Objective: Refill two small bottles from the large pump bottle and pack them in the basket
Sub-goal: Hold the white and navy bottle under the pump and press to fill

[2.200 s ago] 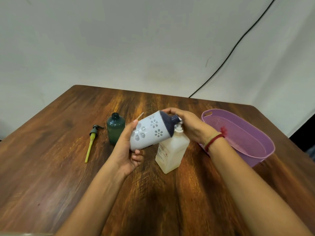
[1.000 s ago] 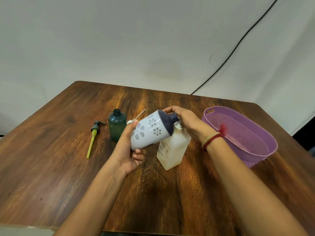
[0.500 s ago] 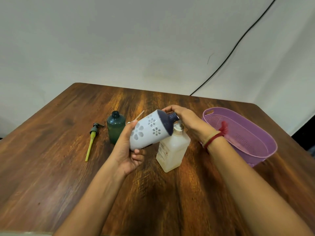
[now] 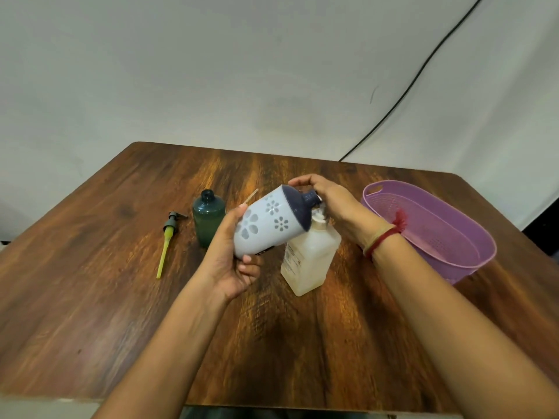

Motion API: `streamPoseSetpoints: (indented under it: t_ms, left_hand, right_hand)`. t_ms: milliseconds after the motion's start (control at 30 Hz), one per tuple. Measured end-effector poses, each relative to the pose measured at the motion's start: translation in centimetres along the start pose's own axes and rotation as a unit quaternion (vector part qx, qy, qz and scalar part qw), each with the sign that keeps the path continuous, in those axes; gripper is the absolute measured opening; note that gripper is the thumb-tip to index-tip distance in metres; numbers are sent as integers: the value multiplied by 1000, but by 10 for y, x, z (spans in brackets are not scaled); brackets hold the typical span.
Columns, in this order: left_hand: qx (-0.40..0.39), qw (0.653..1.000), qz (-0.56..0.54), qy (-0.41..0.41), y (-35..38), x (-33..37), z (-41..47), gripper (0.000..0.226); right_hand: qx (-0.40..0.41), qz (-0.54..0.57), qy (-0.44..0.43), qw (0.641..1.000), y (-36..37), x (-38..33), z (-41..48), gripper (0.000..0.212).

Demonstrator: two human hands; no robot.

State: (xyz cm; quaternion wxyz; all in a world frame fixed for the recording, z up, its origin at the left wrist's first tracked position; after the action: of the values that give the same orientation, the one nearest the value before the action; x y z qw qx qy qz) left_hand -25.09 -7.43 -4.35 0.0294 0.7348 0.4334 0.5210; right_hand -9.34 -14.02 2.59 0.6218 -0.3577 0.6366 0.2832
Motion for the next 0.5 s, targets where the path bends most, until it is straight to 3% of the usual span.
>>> streamPoseSetpoints:
  t_ms: [200, 367, 500]
  left_hand:
    - [0, 1000, -4, -20, -5, -9, 4, 37]
    - [-5, 1000, -10, -8, 0, -2, 2, 37]
    - [-6, 1000, 1, -10, 0, -4, 5, 38]
  right_hand:
    - [14, -23, -2, 1000, 3, 4, 0, 34]
    - [-16, -117, 24, 993, 1, -14, 2, 34]
    - [-8, -52, 1, 999, -4, -1, -4, 38]
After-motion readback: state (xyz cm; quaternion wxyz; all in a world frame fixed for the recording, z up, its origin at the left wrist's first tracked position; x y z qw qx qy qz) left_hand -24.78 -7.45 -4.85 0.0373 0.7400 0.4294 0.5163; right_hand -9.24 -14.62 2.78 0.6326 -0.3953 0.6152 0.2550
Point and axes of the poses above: each hand's wrist, its own z-axis towards the middle knuckle, its own y-axis out of the palm, x = y × z, the point moved 4 cm from there along z, towards the middle knuckle, and after that the axes turned 13 degrees about z, right-handed, at the moved point
